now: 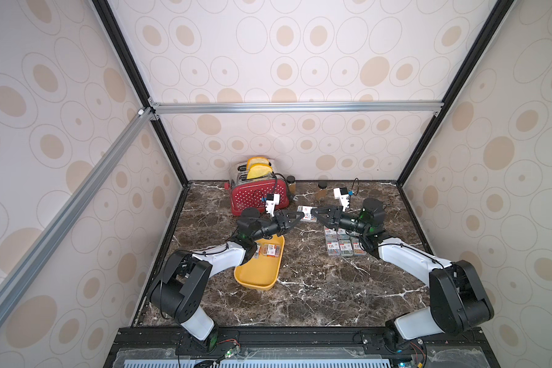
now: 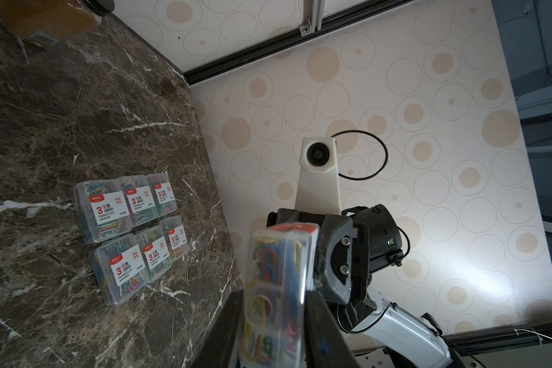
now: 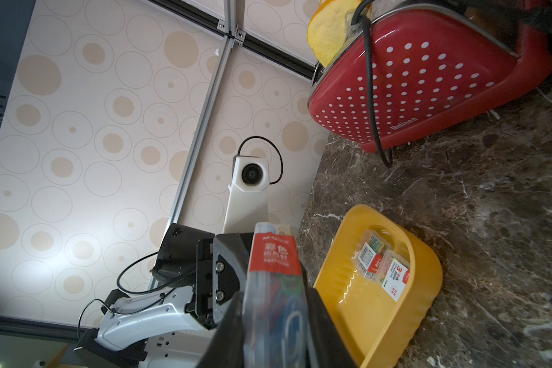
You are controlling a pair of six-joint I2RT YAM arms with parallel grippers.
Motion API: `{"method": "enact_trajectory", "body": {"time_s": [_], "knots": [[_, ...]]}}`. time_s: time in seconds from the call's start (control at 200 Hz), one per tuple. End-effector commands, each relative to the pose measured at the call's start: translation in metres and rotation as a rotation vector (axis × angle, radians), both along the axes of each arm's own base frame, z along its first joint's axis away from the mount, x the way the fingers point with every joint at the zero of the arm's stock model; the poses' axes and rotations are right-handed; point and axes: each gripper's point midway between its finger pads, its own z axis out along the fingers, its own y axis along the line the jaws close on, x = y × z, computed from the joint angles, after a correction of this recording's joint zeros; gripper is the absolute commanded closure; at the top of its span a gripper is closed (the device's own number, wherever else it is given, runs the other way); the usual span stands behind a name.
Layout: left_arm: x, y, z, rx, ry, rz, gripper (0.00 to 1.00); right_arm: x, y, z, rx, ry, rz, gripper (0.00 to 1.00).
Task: Take the paper clips out of the storage box
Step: Pick up the boxed paper clips from the storage box.
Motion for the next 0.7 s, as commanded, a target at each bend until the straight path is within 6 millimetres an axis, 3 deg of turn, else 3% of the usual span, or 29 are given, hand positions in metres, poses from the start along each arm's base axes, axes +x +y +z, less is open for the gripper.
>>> {"method": "enact_trajectory", "body": {"time_s": [0.0,0.22,0.32,0.506,0.691], "knots": [[-0.001,-0.006,0.029,-0.033,-0.11,-0.026,0.82,-0.01,0.001,-0.012,-0.044,0.005,0.042,0.69],[-0.003,-0.008,0.019,0.051,-0.093,-0.048,0.9,-0.016,-0.005,-0.009,-0.12,-0.047,0.046,0.49],[-0.007,-0.009,0.013,0.103,-0.08,-0.074,0.92,-0.016,-0.012,-0.006,-0.158,-0.074,0.034,0.45],[-0.014,-0.006,0.002,0.196,-0.056,-0.135,0.93,-0.027,-0.03,-0.003,-0.284,-0.133,0.053,0.27],[-0.033,-0.002,-0.011,0.365,-0.048,-0.262,0.93,-0.043,-0.052,-0.014,-0.493,-0.233,0.068,0.25]]}}
